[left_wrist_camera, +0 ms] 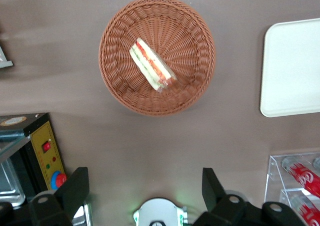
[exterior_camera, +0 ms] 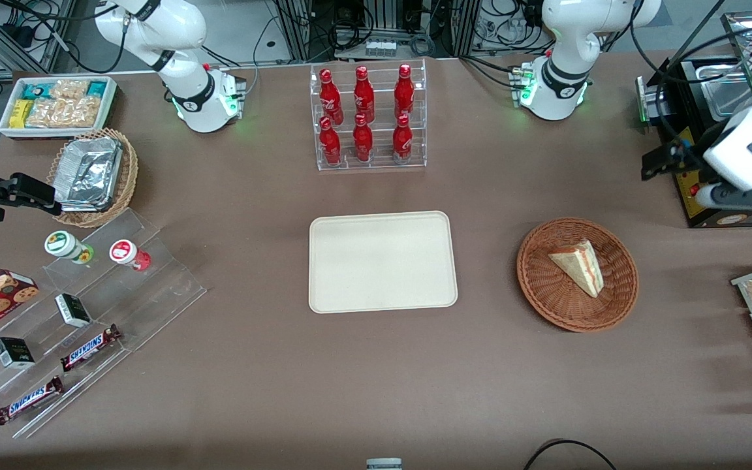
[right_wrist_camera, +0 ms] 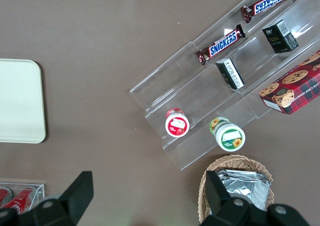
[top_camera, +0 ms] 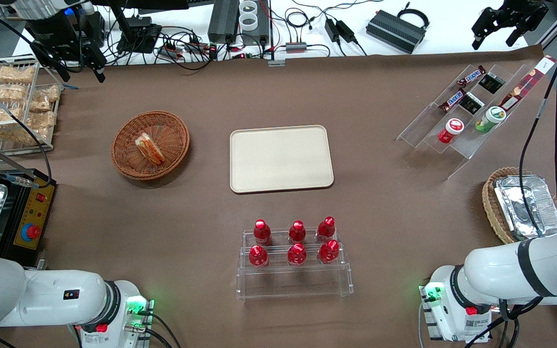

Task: Place sandwich from basket to tray
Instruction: 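Move the left gripper over the wicker basket above the sandwich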

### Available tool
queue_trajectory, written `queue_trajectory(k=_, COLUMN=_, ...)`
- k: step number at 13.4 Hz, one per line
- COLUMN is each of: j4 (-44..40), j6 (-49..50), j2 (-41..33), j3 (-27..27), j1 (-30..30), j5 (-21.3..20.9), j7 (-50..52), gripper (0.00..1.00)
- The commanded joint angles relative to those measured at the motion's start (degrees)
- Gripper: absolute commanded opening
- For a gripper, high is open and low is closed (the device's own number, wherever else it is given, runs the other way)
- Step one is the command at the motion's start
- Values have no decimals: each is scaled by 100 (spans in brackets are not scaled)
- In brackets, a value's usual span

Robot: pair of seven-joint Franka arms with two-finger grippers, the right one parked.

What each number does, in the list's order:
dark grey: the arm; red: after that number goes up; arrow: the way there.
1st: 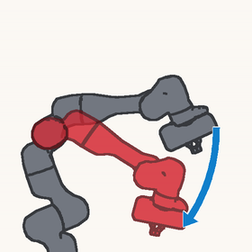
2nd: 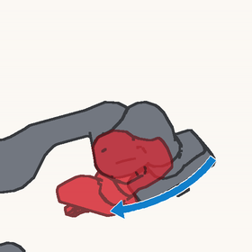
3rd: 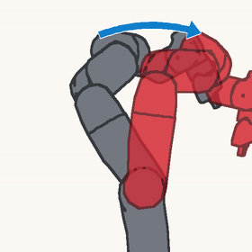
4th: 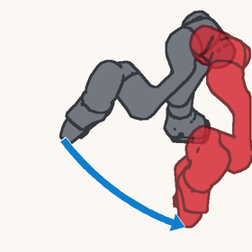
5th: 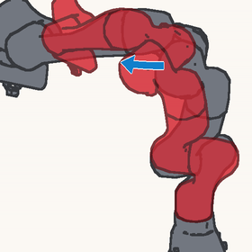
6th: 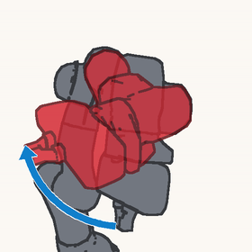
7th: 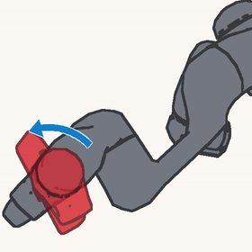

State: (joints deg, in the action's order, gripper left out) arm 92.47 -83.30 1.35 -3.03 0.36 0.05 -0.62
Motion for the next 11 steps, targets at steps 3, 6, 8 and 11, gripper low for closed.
queue_trajectory(k=3, j4=849, j6=-860, j2=-38, j3=13, j1=26, j5=-110, j7=-17, gripper=100)
queue_trajectory(k=6, j4=1377, j6=-1476, j2=-38, j3=13, j1=17, j5=-110, j7=324, gripper=100)
queue_trajectory(k=8, j4=1755, j6=-1889, j2=-56, j3=13, j1=17, j5=-119, j7=527, gripper=100)
queue_trajectory(k=11, j4=2212, j6=-2478, j2=-56, j3=13, j1=26, j5=-110, j7=764, gripper=100)
